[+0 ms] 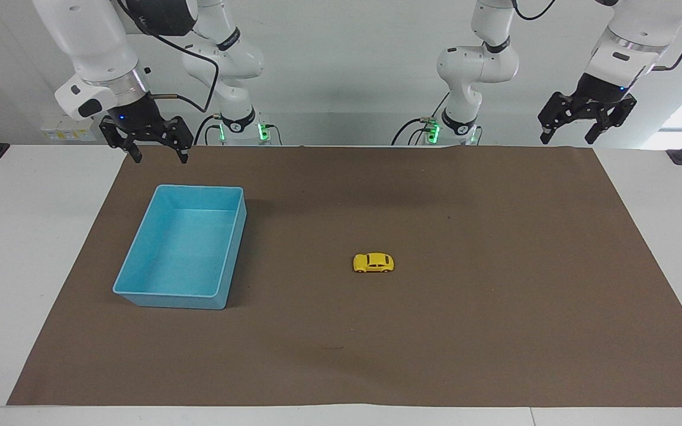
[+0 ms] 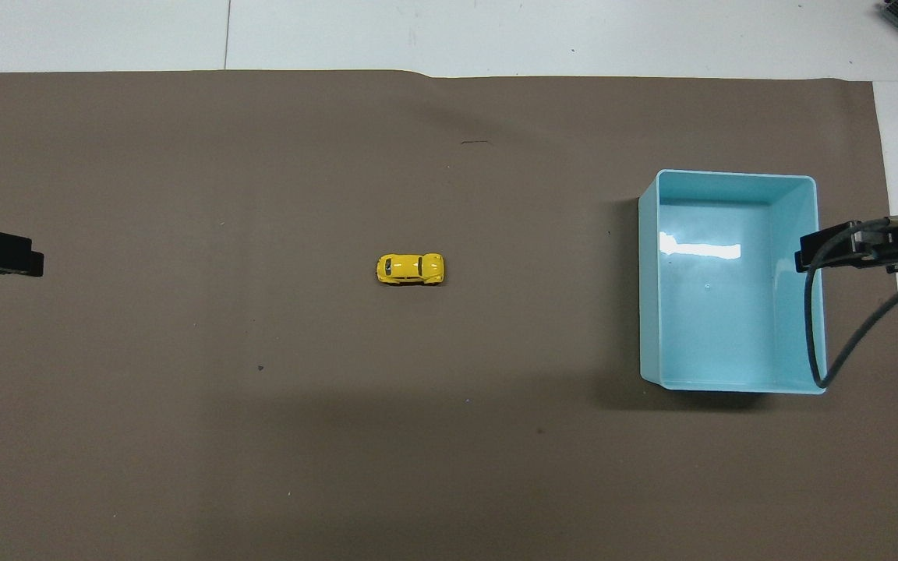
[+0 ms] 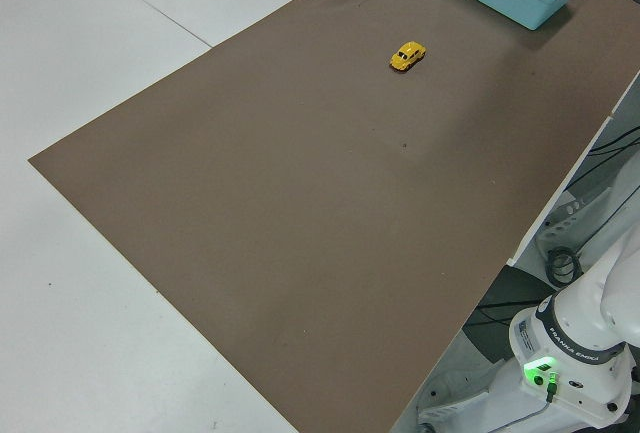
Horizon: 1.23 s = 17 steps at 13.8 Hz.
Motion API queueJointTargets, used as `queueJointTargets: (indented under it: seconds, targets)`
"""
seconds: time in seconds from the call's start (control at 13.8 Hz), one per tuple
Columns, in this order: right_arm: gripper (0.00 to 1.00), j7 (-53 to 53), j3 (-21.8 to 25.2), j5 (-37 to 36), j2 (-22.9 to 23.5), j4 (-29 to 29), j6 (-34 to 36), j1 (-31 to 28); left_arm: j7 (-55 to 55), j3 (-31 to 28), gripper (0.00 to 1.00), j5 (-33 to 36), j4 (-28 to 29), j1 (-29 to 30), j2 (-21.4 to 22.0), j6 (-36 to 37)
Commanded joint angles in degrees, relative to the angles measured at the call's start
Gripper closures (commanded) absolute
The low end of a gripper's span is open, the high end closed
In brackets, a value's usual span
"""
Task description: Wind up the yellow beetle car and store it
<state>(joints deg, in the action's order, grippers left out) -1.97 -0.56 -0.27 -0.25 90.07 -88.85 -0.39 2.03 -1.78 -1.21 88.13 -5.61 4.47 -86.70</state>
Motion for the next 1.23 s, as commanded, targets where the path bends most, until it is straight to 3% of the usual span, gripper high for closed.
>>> queueJointTargets:
  seconds: [0.0,0.87,1.16]
  targets:
    - [0.0,1.44,-0.06,0.27,-0.01,0.11,0.08,-0.58,-0.98,0.28,0.0,-0.02,0.56,0.69,0.89,0.74]
    - [0.0,1.44,-0.06,0.27,-0.01,0.11,-0.01,-0.58,0.16,0.28,0.0,-0.02,1.26,0.69,0.28,-0.13]
    - [0.0,1.44,-0.06,0.27,-0.01,0.11,0.08,-0.58,7.0,0.28,0.0,-0.02,1.43,0.78,0.1,-0.84]
